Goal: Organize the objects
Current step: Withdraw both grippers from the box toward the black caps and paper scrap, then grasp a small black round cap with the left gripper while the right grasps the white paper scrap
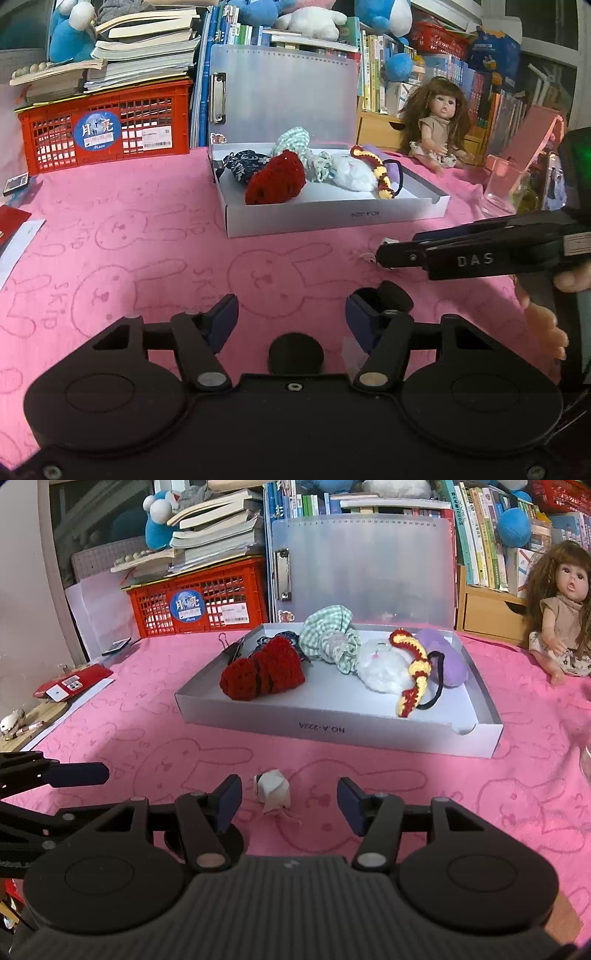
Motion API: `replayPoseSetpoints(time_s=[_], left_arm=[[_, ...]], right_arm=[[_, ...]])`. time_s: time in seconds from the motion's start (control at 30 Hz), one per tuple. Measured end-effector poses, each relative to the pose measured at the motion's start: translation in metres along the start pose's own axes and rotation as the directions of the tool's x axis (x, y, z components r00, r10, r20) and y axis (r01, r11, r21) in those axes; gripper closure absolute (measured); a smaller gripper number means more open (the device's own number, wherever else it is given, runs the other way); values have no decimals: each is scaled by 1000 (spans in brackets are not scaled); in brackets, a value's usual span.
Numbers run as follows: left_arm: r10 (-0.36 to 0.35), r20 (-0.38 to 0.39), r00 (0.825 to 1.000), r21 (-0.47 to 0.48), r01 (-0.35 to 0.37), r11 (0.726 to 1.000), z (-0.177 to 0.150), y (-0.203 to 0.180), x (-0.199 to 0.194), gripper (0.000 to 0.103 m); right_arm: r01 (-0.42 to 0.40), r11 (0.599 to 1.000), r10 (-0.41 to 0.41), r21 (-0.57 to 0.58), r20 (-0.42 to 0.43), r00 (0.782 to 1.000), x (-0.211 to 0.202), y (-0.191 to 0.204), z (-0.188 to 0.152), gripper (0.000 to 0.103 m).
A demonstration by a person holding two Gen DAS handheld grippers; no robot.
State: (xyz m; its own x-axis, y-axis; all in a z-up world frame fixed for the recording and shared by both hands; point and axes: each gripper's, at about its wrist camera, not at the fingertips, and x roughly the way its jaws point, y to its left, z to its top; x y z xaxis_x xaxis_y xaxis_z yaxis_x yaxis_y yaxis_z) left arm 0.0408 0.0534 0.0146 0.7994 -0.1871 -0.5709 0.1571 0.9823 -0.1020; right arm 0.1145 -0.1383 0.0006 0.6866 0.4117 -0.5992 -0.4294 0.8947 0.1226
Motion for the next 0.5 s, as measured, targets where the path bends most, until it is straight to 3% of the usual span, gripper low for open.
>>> replayPoseSetpoints(time_s=[0.5], left_arm=[[-7,-15,1000,-36,6,999,-14,3,-15,57]], right_arm=[[10,999,-10,-43,9,1000,1,11,-8,32]])
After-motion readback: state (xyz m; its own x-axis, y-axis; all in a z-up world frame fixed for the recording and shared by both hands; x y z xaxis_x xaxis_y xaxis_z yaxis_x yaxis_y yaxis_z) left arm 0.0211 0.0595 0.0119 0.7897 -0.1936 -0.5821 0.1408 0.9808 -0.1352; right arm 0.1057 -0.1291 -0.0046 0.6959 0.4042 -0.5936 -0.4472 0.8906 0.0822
